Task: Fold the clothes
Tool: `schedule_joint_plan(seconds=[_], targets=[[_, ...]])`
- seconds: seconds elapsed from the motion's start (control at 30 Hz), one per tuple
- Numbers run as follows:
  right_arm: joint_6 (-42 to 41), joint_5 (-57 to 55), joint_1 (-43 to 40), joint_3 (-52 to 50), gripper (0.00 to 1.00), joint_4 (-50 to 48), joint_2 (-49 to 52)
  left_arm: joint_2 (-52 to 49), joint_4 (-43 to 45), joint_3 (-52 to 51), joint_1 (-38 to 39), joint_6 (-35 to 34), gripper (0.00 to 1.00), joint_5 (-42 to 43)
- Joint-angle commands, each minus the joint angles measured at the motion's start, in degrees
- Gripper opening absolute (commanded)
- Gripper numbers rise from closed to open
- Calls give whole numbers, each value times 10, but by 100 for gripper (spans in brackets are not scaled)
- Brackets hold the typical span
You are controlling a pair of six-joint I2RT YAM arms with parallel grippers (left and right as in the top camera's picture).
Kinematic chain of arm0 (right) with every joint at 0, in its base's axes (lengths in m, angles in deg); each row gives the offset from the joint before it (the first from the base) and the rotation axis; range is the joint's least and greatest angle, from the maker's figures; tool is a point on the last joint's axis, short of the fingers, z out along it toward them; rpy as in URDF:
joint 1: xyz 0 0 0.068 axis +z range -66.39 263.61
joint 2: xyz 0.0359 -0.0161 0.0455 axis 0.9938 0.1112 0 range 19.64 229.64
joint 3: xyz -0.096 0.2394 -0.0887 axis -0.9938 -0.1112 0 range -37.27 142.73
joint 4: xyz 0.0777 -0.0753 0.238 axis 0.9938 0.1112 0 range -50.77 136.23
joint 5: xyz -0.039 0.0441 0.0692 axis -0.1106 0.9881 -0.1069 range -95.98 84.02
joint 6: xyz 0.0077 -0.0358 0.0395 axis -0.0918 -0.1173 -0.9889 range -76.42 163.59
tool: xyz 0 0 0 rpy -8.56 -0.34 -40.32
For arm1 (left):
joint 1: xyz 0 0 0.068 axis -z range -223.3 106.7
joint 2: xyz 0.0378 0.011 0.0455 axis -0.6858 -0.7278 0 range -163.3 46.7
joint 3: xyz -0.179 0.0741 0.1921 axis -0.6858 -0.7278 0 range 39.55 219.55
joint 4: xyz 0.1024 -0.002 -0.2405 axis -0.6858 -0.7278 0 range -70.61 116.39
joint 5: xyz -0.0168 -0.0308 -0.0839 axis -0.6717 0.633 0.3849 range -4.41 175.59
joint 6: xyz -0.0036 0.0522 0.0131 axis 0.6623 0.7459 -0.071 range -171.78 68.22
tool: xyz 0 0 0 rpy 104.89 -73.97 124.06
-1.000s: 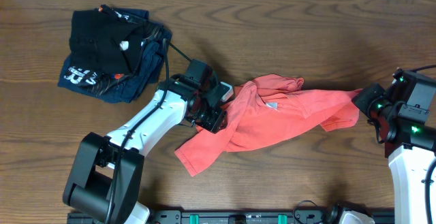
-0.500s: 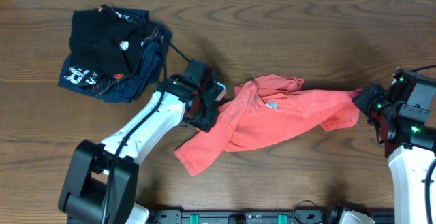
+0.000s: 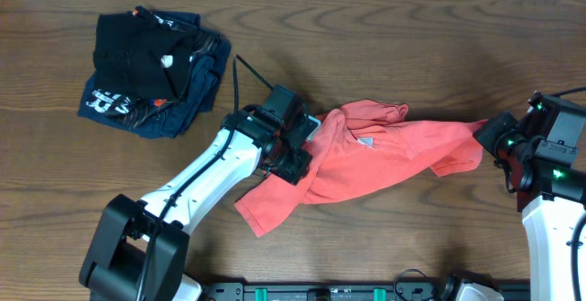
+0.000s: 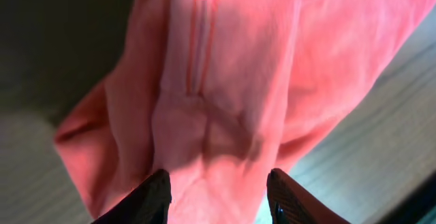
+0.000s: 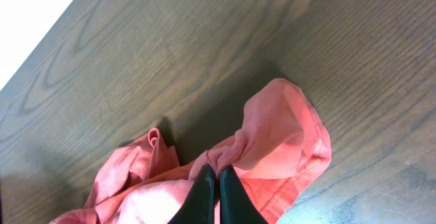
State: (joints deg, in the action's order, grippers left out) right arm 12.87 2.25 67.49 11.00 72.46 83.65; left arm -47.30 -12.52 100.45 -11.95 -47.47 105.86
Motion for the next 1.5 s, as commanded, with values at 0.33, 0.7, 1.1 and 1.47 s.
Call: schedule_joint_plan(seconds=[0.33, 0.7, 1.1, 1.47], targets=[[10, -7, -4, 5, 1, 2, -1, -4, 42, -11, 0, 28, 48, -45], [10, -7, -4, 5, 1, 9, -1, -4, 64, -37, -1, 60, 48, -45], [10, -7, -4, 5, 1, 11, -2, -4, 57, -42, -1, 59, 47, 44], [10, -7, -4, 5, 1, 10, -2, -4, 43, -41, -1, 32, 20, 49]])
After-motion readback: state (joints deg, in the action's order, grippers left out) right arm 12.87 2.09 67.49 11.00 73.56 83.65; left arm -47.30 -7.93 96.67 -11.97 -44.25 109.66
